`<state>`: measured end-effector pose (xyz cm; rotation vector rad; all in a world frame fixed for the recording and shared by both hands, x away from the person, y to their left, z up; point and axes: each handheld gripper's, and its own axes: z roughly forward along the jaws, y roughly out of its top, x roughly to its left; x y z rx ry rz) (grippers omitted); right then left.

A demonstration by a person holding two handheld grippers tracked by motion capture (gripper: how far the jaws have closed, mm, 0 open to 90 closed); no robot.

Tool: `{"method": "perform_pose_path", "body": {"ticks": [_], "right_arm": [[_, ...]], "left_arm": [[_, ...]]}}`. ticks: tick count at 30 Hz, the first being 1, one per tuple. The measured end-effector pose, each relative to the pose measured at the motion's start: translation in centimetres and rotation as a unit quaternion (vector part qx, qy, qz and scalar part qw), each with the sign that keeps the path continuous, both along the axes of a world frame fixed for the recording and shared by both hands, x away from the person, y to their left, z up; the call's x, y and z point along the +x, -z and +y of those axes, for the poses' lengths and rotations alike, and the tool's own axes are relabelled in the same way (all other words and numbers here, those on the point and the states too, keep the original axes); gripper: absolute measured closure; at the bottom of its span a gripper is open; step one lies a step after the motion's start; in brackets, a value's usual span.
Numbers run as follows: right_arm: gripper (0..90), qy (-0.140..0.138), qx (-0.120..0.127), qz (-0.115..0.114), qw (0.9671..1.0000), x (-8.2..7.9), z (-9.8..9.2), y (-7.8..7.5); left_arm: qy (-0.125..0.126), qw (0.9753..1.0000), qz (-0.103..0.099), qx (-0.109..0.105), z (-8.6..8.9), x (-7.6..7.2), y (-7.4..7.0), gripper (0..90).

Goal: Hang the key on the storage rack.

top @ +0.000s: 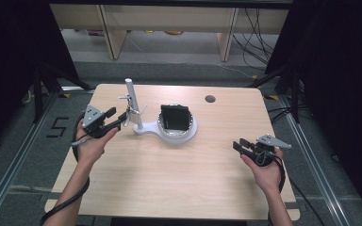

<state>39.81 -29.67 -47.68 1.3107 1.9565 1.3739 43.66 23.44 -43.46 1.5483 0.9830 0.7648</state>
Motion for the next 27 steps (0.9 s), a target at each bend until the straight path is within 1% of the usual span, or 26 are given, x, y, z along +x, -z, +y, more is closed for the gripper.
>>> {"method": "perform_pose_path", "body": {"ticks": [1,2,3,5,6,7,8,9,10,11,12,13,14,15,16,17,18,19,20,21,22,23,24,25,26,27], "right_arm": [[61.0,0.002,-0.002,-0.001,1.0,0.0,0.0,0.0],[60.7,0.001,0.011,0.01,0.9999,-0.1,0.1,0.0],[60.5,-0.003,0.001,0.0,1.0,0.1,0.0,0.2],[60.2,0.001,0.007,0.012,0.9999,0.0,0.2,0.1],[60.1,-0.002,0.0,0.002,1.0,0.1,0.1,0.2],[59.9,-0.003,0.005,0.012,0.9999,0.0,0.2,0.2],[59.8,0.002,-0.003,0.005,1.0,0.1,0.2,0.3],[59.5,-0.004,0.003,0.005,1.0,0.1,0.2,0.3],[59.3,-0.003,-0.009,0.007,0.9999,0.1,0.1,0.3],[59.0,-0.007,-0.008,0.006,0.9999,0.1,0.1,0.4],[58.7,-0.005,-0.003,0.005,1.0,0.2,0.2,0.5],[58.6,-0.007,-0.003,0.01,0.9999,0.1,0.2,0.5],[58.5,-0.005,-0.005,0.003,1.0,0.2,0.3,0.6],[58.4,0.002,0.004,0.018,0.9998,0.1,0.5,0.6],[58.2,-0.004,0.013,0.024,0.9996,0.0,0.5,0.6],[58.0,-0.012,0.0,0.013,0.9998,0.3,0.3,0.8],[57.8,-0.003,0.01,0.021,0.9997,0.1,0.5,0.8],[57.5,-0.005,0.017,0.027,0.9995,0.1,0.6,0.8],[57.1,-0.012,0.0,0.011,0.9999,0.3,0.5,0.9],[56.8,-0.013,0.003,0.012,0.9998,0.3,0.5,1.0],[56.5,-0.015,0.002,0.013,0.9998,0.3,0.6,1.0],[56.3,-0.012,0.016,0.03,0.9993,0.0,0.8,1.1],[56.1,-0.011,0.021,0.03,0.9993,0.0,0.9,1.1],[56.0,-0.017,0.008,0.013,0.9997,0.2,0.7,1.3],[55.8,-0.016,0.017,0.021,0.9995,-0.1,0.9,1.3],[55.4,-0.024,0.008,0.014,0.9996,0.0,0.7,1.3]], "left_arm": [[-0.004,1.0,0.0,0.001,0.3,-0.5,0.2,43.6],[-0.001,1.0,-0.007,0.005,0.6,-0.6,0.4,42.1],[-0.01,0.9999,-0.004,0.0,0.9,-1.2,0.6,40.9],[-0.015,0.9998,0.0,-0.01,1.3,-2.0,1.2,38.7],[-0.02,0.9997,0.003,-0.011,1.6,-2.4,1.5,37.5],[-0.025,0.9996,0.004,-0.011,1.8,-2.9,2.0,36.2],[-0.028,0.9996,0.003,-0.011,1.9,-3.2,2.5,35.8],[-0.033,0.9994,0.009,-0.006,2.2,-3.8,3.1,35.5],[-0.035,0.9993,0.012,-0.006,2.3,-4.1,3.6,35.3],[-0.039,0.9991,0.016,-0.006,2.5,-4.6,4.3,35.1],[-0.042,0.9989,0.018,-0.01,2.7,-5.1,4.8,35.1],[-0.043,0.9989,0.014,-0.015,2.9,-5.3,5.2,35.1],[-0.046,0.9986,0.018,-0.017,3.0,-5.7,5.7,35.1],[-0.049,0.9984,0.021,-0.017,3.1,-6.1,6.2,35.1],[-0.045,0.9986,0.018,-0.021,3.1,-6.5,6.8,35.1],[-0.049,0.9983,0.025,-0.017,3.2,-6.8,7.0,35.1],[-0.05,0.9982,0.024,-0.02,3.3,-7.1,7.3,35.1],[-0.053,0.998,0.024,-0.024,3.3,-7.3,7.5,35.1],[-0.053,0.998,0.023,-0.027,3.3,-7.5,7.7,35.1],[-0.056,0.9977,0.024,-0.028,3.4,-7.7,7.8,35.1],[-0.057,0.9977,0.015,-0.033,3.4,-7.8,8.1,35.1],[-0.057,0.9978,0.014,-0.032,3.4,-8.0,8.2,35.0],[-0.059,0.9977,0.012,-0.031,3.4,-8.1,8.3,34.9],[-0.063,0.9975,0.012,-0.03,3.4,-8.4,8.4,34.9],[-0.061,0.9976,0.009,-0.032,3.4,-8.4,8.5,34.9],[-0.064,0.9974,0.011,-0.032,3.5,-8.5,8.6,34.9]]}}
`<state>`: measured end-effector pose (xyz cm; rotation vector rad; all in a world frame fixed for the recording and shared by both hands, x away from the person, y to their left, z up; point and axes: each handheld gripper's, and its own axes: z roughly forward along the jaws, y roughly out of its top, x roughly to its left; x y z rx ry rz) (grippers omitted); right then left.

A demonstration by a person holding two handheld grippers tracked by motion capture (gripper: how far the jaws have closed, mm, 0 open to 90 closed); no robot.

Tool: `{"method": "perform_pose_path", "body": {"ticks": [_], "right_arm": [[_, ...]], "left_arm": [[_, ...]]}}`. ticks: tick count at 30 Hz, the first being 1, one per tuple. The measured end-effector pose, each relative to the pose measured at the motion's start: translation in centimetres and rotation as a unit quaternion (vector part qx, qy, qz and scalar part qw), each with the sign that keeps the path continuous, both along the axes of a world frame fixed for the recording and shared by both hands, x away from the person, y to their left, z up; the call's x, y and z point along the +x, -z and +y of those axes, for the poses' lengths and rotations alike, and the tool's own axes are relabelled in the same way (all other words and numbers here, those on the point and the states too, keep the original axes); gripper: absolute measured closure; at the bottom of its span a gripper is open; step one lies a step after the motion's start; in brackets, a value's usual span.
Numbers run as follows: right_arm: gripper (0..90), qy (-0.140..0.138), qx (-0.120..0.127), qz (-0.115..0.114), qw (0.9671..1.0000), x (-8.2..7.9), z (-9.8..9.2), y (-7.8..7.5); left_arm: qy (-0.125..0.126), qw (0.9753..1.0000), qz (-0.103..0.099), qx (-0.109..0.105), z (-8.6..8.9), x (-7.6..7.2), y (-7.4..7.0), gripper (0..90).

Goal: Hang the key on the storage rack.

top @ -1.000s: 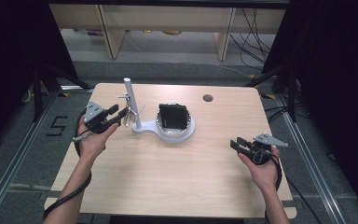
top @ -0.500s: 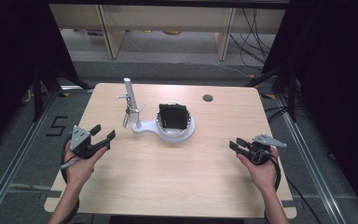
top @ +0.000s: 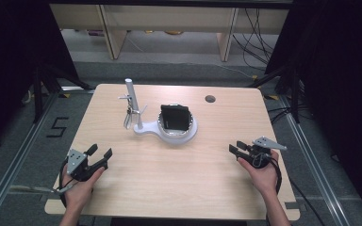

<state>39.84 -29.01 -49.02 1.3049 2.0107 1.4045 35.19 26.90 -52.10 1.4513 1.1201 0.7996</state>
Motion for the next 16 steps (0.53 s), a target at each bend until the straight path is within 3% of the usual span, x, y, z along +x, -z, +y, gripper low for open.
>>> {"method": "perform_pose_path", "body": {"ticks": [3,4,6,7,8,10,11,12,13,16], "right_arm": [[54.1,0.012,0.01,0.009,0.9998,-0.3,0.2,0.2],[53.8,0.009,-0.001,-0.003,1.0,-0.1,0.1,0.5],[53.5,0.012,-0.004,0.01,0.9999,-0.4,0.3,0.6],[53.4,0.003,-0.012,-0.003,0.9999,-0.4,0.1,0.7],[53.2,0.002,0.002,0.002,1.0,-0.4,0.3,0.9],[53.0,0.003,-0.003,-0.004,1.0,-0.4,0.5,1.1],[52.9,0.009,0.007,0.013,0.9999,-0.6,0.8,1.0],[52.7,0.008,0.009,0.012,0.9999,-0.6,1.0,1.1],[52.6,0.0,-0.005,0.0,1.0,-0.4,0.9,1.2],[52.3,0.0,-0.004,0.001,1.0,-0.4,1.1,1.3]], "left_arm": [[-0.001,1.0,0.001,0.005,0.1,0.0,0.3,34.9],[-0.001,1.0,-0.001,0.003,0.0,0.0,0.4,34.9],[-0.002,1.0,0.001,0.005,0.1,0.0,0.4,34.9],[-0.004,1.0,0.003,0.004,0.1,-0.1,0.4,34.9],[0.0,1.0,-0.004,0.0,0.1,0.0,0.4,34.9],[-0.002,1.0,0.0,-0.003,0.2,-0.1,0.4,34.9],[-0.004,1.0,0.004,-0.003,0.2,-0.1,0.4,34.8],[-0.004,1.0,0.003,-0.004,0.2,-0.1,0.4,34.8],[-0.004,1.0,0.004,-0.003,0.2,-0.1,0.4,34.8],[-0.004,1.0,0.007,0.001,0.2,-0.1,0.3,34.8]]}}
